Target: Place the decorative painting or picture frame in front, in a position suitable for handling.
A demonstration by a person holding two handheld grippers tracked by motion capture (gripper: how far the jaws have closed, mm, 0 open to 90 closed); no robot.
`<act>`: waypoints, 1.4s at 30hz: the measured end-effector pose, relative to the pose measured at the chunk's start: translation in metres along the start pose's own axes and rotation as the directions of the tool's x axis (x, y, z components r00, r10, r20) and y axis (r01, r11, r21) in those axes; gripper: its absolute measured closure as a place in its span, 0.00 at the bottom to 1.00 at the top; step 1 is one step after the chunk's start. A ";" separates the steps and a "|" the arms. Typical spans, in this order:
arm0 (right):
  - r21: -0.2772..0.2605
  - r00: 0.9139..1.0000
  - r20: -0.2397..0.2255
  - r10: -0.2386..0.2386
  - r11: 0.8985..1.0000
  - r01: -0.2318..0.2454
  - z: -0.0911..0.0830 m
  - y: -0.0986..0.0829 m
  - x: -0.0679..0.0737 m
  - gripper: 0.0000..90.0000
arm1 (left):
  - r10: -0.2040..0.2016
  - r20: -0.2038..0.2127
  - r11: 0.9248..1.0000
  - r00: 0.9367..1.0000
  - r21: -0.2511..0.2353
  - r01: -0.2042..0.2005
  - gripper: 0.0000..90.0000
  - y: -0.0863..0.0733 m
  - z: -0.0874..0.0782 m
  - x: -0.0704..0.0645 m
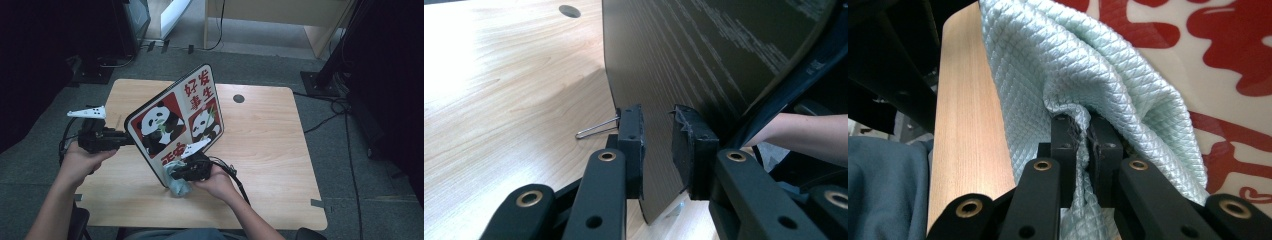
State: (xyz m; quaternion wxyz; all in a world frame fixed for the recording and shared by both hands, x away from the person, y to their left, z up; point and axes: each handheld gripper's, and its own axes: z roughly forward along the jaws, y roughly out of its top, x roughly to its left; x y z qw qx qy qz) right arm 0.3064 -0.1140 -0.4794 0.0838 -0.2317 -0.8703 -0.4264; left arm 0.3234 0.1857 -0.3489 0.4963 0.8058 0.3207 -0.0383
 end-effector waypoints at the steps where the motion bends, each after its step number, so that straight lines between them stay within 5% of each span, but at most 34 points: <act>1: 0.001 1.000 0.004 -0.006 1.000 0.006 -0.001 0.001 0.001 0.93 | 0.000 -0.001 1.000 1.000 0.000 0.000 0.82 0.000 0.000 0.000; 9: -0.038 1.000 -0.010 -0.021 0.999 0.021 -0.009 0.012 0.012 0.93 | 0.001 -0.013 1.000 1.000 -0.011 -0.002 0.76 0.000 -0.002 0.002; 22: -0.084 0.995 -0.054 -0.082 0.993 0.077 -0.003 0.043 0.051 0.94 | 0.000 -0.017 1.000 1.000 -0.003 0.000 0.75 -0.001 -0.001 0.002; 31: -0.077 0.996 -0.076 -0.036 0.997 0.030 0.016 0.040 0.050 0.94 | 0.003 -0.026 1.000 1.000 0.002 -0.003 0.75 -0.001 0.000 0.002; 42: -0.037 0.998 -0.048 -0.042 0.999 0.040 0.030 0.027 0.051 0.94 | 0.007 -0.019 1.000 1.000 0.009 -0.007 0.76 -0.001 0.003 0.000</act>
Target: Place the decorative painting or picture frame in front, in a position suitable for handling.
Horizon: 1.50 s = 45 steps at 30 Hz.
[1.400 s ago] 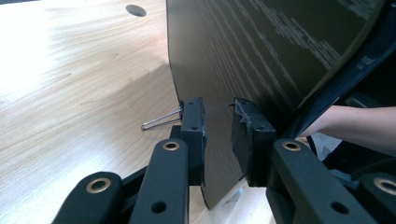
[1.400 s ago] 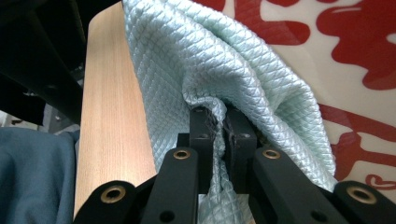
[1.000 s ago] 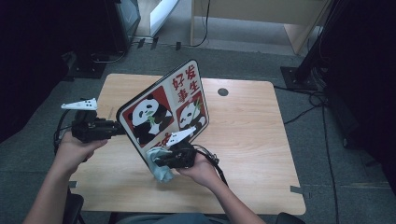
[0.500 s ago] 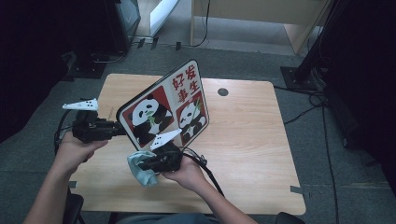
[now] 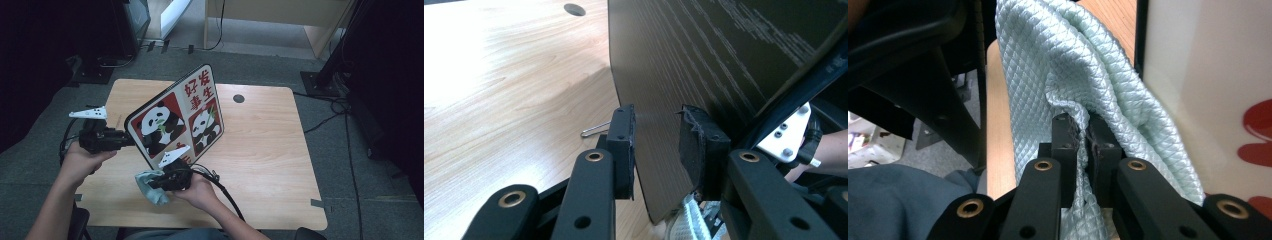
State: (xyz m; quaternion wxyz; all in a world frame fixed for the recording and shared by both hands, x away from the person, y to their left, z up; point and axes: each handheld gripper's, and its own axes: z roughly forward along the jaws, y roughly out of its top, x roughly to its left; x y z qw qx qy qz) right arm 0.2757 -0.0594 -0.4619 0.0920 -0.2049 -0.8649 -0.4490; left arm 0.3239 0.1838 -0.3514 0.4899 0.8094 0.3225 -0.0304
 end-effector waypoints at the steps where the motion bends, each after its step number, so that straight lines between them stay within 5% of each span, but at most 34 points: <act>1: -0.002 1.000 -0.001 0.003 1.000 -0.003 0.001 -0.001 0.000 0.94 | 0.000 -0.002 1.000 1.000 0.001 0.000 0.76 0.000 0.000 0.000; 6: -0.006 1.000 0.010 0.017 1.000 -0.017 0.006 -0.003 0.001 0.94 | 0.005 -0.005 1.000 1.000 0.005 -0.005 0.76 0.001 0.000 -0.003; 20: -0.009 0.997 0.065 -0.037 0.999 0.038 0.006 -0.003 0.006 0.94 | -0.002 0.002 1.000 1.000 0.004 0.002 0.76 0.000 0.000 -0.002; 45: -0.074 0.993 0.084 -0.086 0.993 0.092 -0.012 0.029 0.016 0.94 | -0.005 0.014 1.000 1.000 0.002 0.005 0.74 0.000 0.000 0.000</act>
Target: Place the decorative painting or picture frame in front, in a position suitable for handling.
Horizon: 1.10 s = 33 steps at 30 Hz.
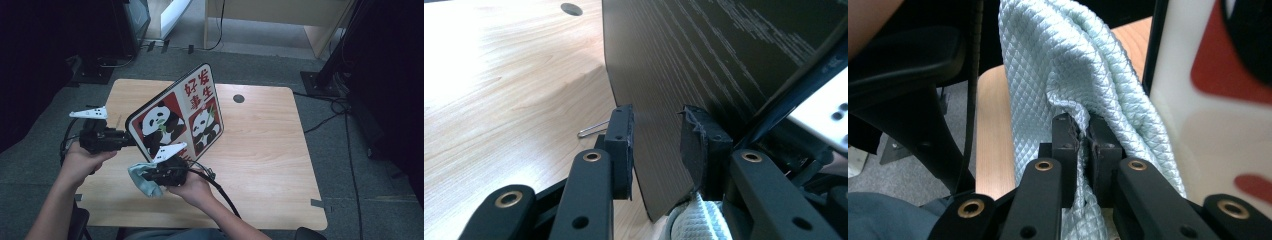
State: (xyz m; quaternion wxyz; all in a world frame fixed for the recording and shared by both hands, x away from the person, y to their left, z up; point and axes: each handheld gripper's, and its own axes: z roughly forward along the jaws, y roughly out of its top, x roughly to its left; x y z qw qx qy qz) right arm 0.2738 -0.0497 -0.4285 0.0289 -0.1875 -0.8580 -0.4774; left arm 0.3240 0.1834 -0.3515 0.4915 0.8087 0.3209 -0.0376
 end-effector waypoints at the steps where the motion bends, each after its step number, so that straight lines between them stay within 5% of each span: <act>1: -0.001 1.000 0.000 0.000 1.000 0.000 -0.001 0.002 0.001 0.94 | 0.000 0.000 1.000 1.000 0.000 0.000 0.75 0.000 0.000 0.000; 33: -0.082 0.994 0.045 -0.098 0.991 0.102 -0.034 0.054 0.007 0.94 | 0.014 0.010 1.000 1.000 -0.004 -0.014 0.74 -0.002 0.000 0.003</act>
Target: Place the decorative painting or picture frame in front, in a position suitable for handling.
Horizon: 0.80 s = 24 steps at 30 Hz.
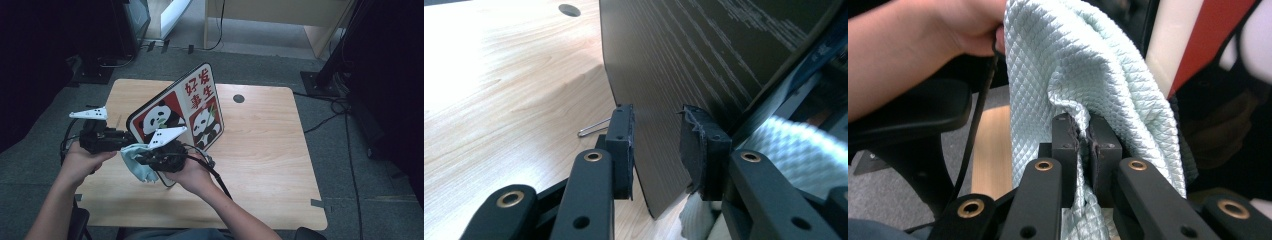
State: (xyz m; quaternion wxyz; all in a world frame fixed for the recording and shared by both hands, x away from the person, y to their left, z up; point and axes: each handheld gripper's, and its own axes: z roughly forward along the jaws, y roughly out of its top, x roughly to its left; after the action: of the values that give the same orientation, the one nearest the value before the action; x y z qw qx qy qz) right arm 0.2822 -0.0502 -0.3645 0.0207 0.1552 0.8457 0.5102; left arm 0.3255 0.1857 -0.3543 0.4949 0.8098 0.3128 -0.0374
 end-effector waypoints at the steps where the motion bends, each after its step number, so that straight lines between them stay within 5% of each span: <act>1: -0.003 1.000 0.002 -0.003 1.000 0.003 -0.001 0.003 0.000 0.94 | -0.002 -0.004 1.000 1.000 0.000 0.002 0.74 -0.001 0.000 0.001; 13: -0.043 0.999 0.018 -0.049 0.998 0.050 -0.012 0.040 0.000 0.94 | -0.028 -0.026 1.000 0.999 -0.011 0.027 0.74 -0.005 -0.005 0.010; 24: -0.018 0.999 -0.018 -0.032 0.999 0.032 -0.022 0.078 -0.003 0.94 | -0.024 -0.030 1.000 0.999 -0.003 0.024 0.74 -0.008 -0.006 0.013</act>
State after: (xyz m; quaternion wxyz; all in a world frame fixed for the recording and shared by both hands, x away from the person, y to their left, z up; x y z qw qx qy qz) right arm 0.2998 -0.0365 -0.2865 0.0224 0.1366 0.8437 0.5187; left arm 0.3300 0.1991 -0.3617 0.4907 0.8059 0.3299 -0.0308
